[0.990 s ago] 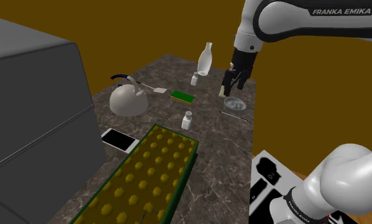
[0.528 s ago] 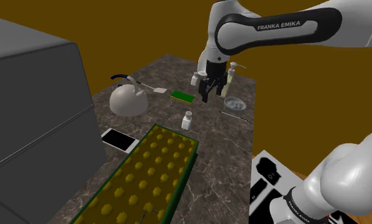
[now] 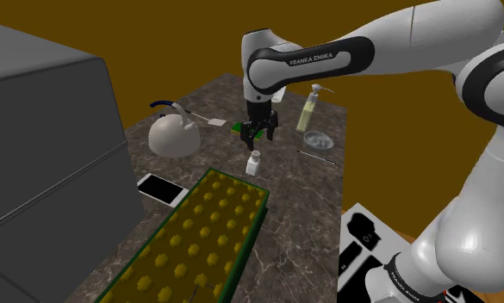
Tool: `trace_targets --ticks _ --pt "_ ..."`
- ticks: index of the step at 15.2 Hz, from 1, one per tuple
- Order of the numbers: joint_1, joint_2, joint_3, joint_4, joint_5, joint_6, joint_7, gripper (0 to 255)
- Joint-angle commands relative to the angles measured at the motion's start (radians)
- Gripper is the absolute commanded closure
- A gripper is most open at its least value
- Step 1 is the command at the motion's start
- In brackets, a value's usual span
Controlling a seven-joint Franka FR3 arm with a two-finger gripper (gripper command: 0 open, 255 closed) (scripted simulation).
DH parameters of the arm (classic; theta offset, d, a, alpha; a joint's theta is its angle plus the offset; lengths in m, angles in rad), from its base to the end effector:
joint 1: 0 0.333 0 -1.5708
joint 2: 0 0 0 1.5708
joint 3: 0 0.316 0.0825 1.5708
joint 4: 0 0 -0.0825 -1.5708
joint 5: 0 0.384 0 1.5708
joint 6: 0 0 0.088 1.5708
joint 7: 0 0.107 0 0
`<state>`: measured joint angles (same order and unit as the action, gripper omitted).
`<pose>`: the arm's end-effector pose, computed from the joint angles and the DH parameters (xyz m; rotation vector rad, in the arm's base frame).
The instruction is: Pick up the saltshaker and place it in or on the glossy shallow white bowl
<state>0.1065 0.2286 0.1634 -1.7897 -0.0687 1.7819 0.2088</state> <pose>0.5756 0.1477 0.4073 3.0382 0.1269 -0.3355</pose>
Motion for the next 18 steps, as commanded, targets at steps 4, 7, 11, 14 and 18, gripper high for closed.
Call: trace_targets --ticks 4,7,11,14,18 --pt "0.030 0.191 0.002 0.165 -0.030 -0.028 0.032 0" --pt "0.028 0.191 0.001 0.124 -0.031 0.013 0.033 0" --pt "0.025 0.194 -0.001 0.068 -0.034 0.073 0.035 0" --pt "0.025 0.194 -0.001 0.068 -0.034 0.073 0.035 0" --pt "0.025 0.194 -0.001 0.068 -0.034 0.073 0.035 0"
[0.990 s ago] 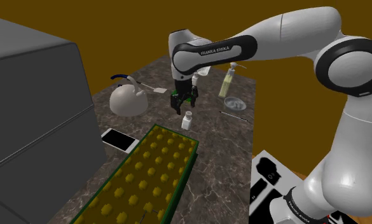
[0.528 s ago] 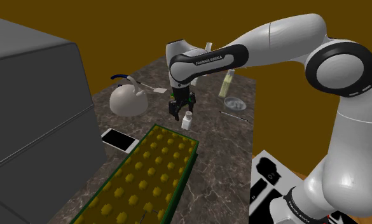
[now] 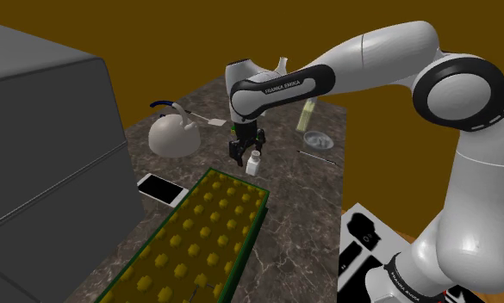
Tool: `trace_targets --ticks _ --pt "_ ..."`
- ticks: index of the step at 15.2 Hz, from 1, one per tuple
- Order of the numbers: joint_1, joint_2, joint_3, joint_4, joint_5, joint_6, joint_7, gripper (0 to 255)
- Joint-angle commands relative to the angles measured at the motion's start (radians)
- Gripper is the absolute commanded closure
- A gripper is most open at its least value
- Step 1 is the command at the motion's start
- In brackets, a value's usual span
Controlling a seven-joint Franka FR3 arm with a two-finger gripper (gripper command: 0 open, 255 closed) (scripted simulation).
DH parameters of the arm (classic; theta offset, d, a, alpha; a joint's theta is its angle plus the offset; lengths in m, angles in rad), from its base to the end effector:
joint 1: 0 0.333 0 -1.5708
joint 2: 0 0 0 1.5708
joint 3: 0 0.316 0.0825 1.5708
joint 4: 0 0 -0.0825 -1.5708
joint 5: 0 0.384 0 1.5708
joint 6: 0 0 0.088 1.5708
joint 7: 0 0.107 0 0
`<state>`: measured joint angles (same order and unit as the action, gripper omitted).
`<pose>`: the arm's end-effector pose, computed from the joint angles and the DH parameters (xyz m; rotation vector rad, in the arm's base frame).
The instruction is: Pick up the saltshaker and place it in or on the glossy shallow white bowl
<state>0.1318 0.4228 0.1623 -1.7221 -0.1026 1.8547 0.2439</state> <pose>0.6038 0.1660 0.3233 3.0117 0.1333 -0.4044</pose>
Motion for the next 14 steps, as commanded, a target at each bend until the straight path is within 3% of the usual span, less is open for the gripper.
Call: trace_targets --ticks 1,2,14 --pt "0.000 0.000 0.000 0.000 0.000 0.000 0.000 0" --pt "0.000 0.000 0.000 0.000 0.000 0.000 0.000 255" --pt "-0.001 -0.017 0.001 0.016 0.003 -0.033 -0.003 255"
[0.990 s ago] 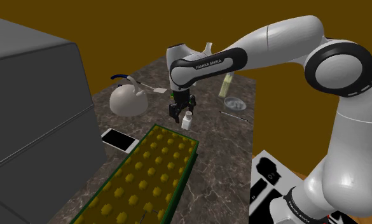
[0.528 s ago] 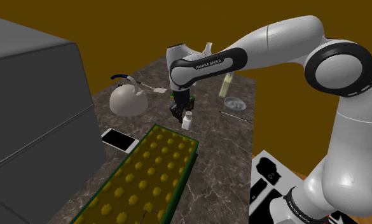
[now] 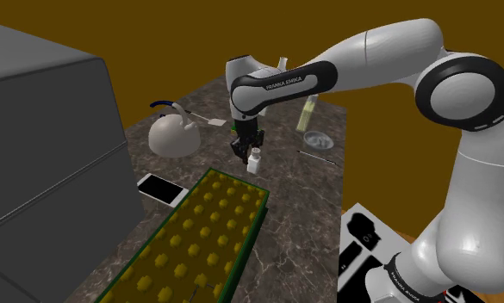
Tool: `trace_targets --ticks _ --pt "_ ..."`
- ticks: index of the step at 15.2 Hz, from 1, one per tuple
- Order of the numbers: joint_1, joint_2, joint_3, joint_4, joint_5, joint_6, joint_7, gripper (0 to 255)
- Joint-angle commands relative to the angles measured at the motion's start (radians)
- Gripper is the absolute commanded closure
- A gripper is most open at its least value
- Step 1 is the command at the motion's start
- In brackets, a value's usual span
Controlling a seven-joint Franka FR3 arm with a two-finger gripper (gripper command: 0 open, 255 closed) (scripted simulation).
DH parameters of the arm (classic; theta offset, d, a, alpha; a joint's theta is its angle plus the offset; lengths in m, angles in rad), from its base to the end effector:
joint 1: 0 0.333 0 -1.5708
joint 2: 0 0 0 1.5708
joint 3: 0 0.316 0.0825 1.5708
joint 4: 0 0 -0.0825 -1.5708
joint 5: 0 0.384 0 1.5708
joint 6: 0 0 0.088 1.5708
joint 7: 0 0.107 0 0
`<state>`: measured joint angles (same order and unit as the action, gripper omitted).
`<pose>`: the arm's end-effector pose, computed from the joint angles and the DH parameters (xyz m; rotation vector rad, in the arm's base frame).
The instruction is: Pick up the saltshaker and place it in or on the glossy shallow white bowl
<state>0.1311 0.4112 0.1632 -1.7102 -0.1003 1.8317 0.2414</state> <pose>0.6040 0.1658 0.3343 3.0118 0.1334 -0.4040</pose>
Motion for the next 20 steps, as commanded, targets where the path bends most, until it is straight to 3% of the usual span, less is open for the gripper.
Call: trace_targets --ticks 1,20 --pt "0.000 -0.011 0.001 0.010 0.002 -0.021 -0.001 255" --pt "0.001 -0.078 0.007 0.172 0.016 -0.249 -0.016 255"
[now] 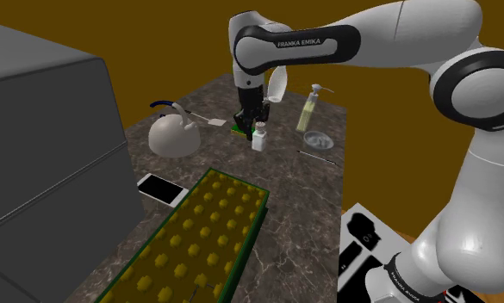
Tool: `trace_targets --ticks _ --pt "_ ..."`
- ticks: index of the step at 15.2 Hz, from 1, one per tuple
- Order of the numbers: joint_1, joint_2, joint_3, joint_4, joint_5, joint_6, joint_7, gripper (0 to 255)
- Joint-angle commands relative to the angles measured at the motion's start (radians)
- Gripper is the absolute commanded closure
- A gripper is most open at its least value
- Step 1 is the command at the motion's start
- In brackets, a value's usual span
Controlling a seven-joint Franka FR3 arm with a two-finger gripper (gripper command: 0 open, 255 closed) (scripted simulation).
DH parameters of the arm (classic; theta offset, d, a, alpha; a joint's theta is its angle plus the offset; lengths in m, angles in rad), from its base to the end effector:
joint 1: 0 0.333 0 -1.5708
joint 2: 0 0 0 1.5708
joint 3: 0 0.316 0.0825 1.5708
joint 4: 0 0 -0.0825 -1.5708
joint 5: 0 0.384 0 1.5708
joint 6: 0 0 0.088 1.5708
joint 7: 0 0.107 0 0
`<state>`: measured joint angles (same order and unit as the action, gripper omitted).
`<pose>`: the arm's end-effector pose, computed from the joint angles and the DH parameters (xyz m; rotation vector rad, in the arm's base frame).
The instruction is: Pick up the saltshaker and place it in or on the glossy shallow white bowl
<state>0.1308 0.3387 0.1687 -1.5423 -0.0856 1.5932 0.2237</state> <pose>0.6054 0.1651 0.4399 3.0119 0.1333 -0.4035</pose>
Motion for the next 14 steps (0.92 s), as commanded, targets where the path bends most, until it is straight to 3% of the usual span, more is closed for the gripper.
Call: trace_targets --ticks 1,14 --pt "0.001 -0.006 0.001 0.004 0.001 -0.010 0.001 255" --pt "-0.175 -0.119 -0.110 -0.151 -0.034 0.054 -0.272 255"
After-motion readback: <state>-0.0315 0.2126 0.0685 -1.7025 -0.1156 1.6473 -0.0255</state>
